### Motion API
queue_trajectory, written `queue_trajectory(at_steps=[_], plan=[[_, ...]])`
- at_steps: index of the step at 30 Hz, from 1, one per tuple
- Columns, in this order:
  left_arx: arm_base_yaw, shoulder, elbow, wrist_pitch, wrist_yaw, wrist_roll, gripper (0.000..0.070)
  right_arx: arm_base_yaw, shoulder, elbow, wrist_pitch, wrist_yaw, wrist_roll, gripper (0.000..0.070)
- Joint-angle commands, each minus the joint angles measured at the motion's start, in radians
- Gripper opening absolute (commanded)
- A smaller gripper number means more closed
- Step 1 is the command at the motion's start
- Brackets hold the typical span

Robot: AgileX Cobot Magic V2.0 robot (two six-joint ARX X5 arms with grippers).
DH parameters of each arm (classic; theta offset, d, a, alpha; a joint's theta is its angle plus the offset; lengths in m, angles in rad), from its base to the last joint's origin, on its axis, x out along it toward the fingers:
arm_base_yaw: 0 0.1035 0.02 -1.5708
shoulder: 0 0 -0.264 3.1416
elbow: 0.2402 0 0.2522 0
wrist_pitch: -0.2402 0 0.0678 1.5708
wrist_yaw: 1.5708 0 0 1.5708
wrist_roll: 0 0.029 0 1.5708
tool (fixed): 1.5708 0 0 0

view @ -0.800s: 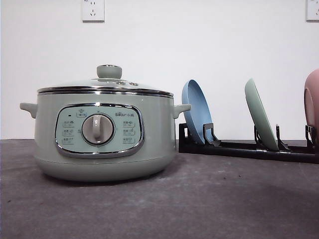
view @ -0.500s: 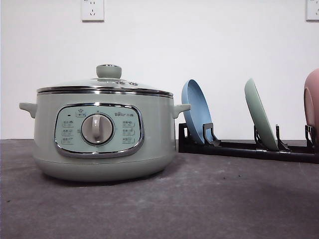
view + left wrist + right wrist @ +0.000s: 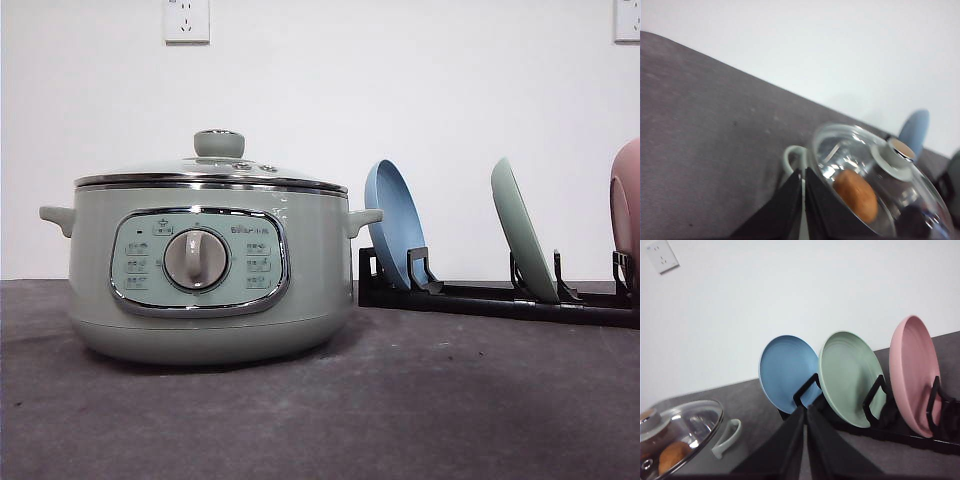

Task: Transfer potato from steamer to green plate

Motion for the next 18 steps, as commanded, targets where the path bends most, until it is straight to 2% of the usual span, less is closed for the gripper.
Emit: queue_trajectory(at_steps=[1, 11, 18], plan=[[0.003, 0.04, 0.054, -0.021, 0.03, 0.071, 0.0001, -0.001, 0.042, 0.051, -0.031, -0.001, -0.048, 0.0], [-0.008, 0.253, 0.291, -0.235, 0.209, 0.239, 0.0001, -0.001, 0.326, 0.325, -0.29, -0.149, -0.216, 0.0], [-0.062, 0.361, 0.405, -0.39, 0.312, 0.346, 0.0001, 0.001, 0.502, 0.493, -0.483, -0.271, -0.339, 0.0]])
